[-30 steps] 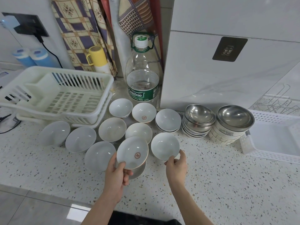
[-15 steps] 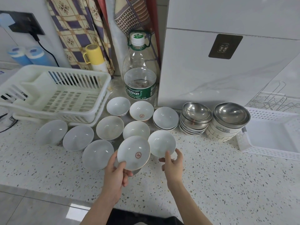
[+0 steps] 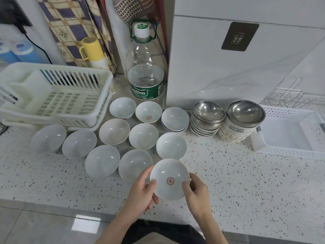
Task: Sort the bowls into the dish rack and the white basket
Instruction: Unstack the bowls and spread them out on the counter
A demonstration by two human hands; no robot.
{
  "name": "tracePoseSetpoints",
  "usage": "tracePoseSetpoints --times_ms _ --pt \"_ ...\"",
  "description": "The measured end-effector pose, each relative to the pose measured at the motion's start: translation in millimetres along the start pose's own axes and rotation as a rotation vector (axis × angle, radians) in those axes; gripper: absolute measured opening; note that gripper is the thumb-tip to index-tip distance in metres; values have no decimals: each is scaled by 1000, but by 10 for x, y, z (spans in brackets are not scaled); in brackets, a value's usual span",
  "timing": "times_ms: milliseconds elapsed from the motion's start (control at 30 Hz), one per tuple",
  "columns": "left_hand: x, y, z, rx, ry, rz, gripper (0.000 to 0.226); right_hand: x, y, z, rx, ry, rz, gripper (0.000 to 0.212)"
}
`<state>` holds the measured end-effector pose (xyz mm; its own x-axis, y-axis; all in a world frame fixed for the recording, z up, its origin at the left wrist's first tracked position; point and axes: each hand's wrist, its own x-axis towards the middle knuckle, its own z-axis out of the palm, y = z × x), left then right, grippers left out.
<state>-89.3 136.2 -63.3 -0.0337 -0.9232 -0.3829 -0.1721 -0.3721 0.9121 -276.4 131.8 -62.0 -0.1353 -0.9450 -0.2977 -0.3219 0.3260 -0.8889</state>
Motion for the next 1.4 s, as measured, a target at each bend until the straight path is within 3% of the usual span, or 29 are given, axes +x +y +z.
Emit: tracePoseSetpoints --times_ms 333,567,1133,1400 --pt "27 -11 82 184 -77 72 59 15 165 3 -75 -20 102 23" --pt "27 -18 67 234 -134 139 89 53 205 28 -132 -42 75 19" --pt "25 -18 -13 392 -162 62 99 123 188 43 -221 -165 57 16" --pt "68 74 -42 808 -184 -28 110 144 140 43 -166 -178 115 24"
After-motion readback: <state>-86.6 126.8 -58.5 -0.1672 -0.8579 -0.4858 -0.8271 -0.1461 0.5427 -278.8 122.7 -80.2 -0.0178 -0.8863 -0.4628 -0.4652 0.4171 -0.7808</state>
